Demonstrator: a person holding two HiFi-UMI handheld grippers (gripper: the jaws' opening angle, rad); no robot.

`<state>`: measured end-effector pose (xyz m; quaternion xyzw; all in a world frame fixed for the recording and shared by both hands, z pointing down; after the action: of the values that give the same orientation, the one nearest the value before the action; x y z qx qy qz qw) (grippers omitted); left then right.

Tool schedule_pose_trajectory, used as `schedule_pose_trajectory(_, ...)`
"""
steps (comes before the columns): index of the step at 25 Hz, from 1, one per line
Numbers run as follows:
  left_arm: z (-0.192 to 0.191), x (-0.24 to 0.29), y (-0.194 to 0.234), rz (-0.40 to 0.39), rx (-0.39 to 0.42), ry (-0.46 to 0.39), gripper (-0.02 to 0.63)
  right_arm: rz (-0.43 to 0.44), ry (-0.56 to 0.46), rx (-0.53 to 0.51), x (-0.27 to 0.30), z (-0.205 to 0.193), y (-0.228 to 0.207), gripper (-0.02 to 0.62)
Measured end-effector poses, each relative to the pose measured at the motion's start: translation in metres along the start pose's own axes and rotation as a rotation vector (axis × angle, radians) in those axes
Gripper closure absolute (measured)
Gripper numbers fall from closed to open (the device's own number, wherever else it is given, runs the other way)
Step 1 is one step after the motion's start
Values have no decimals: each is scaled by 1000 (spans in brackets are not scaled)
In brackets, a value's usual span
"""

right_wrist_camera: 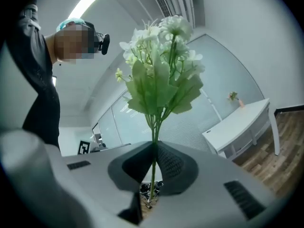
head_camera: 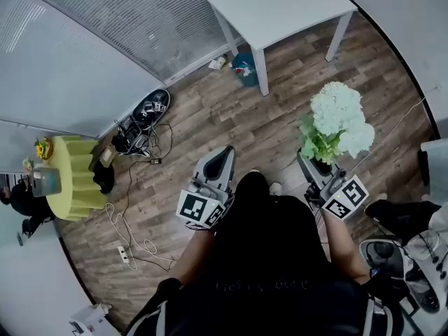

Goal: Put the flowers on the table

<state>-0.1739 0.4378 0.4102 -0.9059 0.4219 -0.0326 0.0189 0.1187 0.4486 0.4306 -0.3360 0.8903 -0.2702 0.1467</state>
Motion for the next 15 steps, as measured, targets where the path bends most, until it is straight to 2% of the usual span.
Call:
schedule_pose_trajectory(4, -5, 13, -2, -6, 12, 21, 586, -10, 15, 23, -3, 2, -13, 555)
schedule_pose_trajectory(8, -7, 28, -2, -7, 2, 6, 586, -13, 17, 21, -5, 7, -26, 557)
schedule_pose_trajectory(15, -9, 64, 20, -3, -13, 17, 586, -29, 15, 35, 14, 25, -57, 557)
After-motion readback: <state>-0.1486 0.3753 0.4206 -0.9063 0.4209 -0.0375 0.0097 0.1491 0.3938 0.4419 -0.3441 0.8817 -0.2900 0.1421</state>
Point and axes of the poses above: the fingertips, and each gripper's own axes: x forward along the fingers, y to its left, z out of its top, the point moved 9 cm from there along -x, backward along the fingers, and after that the axes turned 10 degrees about x, right-handed, at the moved point
